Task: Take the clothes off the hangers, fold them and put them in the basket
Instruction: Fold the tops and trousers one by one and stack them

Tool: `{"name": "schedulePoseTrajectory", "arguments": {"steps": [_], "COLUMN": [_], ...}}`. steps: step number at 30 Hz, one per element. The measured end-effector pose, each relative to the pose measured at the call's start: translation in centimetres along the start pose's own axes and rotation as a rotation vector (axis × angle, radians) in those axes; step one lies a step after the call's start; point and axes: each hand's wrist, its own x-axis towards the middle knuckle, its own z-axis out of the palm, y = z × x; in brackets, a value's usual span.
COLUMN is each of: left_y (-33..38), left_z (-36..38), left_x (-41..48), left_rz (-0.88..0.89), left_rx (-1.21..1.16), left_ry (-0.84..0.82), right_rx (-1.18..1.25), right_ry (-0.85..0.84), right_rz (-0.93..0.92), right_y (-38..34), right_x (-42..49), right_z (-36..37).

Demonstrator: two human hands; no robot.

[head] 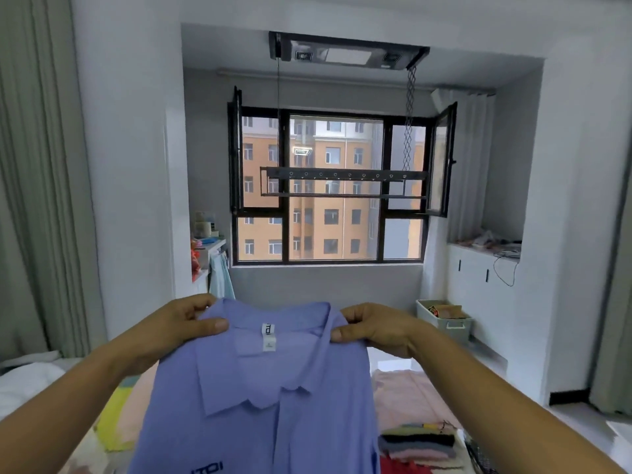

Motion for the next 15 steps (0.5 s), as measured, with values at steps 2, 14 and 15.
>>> {"name": "schedulePoseTrajectory", "arguments": {"steps": [2, 14, 15], "left_y": [-0.1, 1.0, 1.1], "left_z": [-0.5, 0.4, 0.6], "left_x": [0.5, 2.0, 2.0], "left_rz": [-0.027, -0.156, -0.150], "left_rx": [0.013, 0.055, 0.063], "left_ry": [-0.010, -0.045, -0.029], "right_rx": [0.014, -0.205, -0.222], "right_ry": [0.083, 0.259, 0.242], "right_rz": [-0.046, -0.230, -0.227], "right_y": [0.1, -0.2, -0.4], "right_x": [0.6, 0.2, 0.1], "right_z": [0.2, -0.5, -0.9]}}
